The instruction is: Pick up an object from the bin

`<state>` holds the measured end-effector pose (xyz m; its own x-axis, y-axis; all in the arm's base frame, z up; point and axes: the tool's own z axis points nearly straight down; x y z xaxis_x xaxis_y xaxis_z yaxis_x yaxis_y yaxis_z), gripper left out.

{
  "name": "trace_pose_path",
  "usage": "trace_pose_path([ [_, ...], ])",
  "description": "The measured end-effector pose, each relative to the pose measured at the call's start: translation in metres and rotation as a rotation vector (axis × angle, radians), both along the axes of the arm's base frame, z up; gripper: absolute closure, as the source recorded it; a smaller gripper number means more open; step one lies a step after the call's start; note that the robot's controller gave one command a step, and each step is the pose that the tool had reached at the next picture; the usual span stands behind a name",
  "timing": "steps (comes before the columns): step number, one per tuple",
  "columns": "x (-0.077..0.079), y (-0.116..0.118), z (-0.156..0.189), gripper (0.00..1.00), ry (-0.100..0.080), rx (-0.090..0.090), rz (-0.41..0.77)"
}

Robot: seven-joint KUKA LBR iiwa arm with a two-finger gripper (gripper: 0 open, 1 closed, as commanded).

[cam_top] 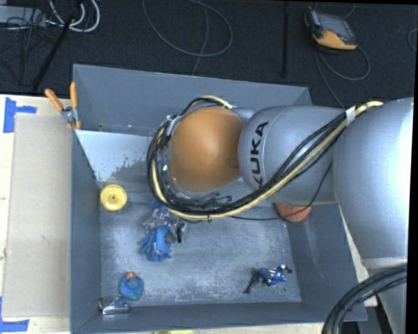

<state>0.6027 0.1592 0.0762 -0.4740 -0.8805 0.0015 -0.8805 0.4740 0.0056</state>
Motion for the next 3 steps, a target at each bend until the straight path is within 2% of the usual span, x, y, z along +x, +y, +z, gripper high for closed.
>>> trace_pose_path([
  [1, -0.001, 0.001, 0.021, 1.0, 0.001, -0.001, -0.001],
  [2, 0.002, 0.002, 0.035, 1.0, -0.008, 0.0, -0.002],
  [3, -0.001, 0.002, 0.046, 1.0, -0.001, -0.001, -0.003],
])
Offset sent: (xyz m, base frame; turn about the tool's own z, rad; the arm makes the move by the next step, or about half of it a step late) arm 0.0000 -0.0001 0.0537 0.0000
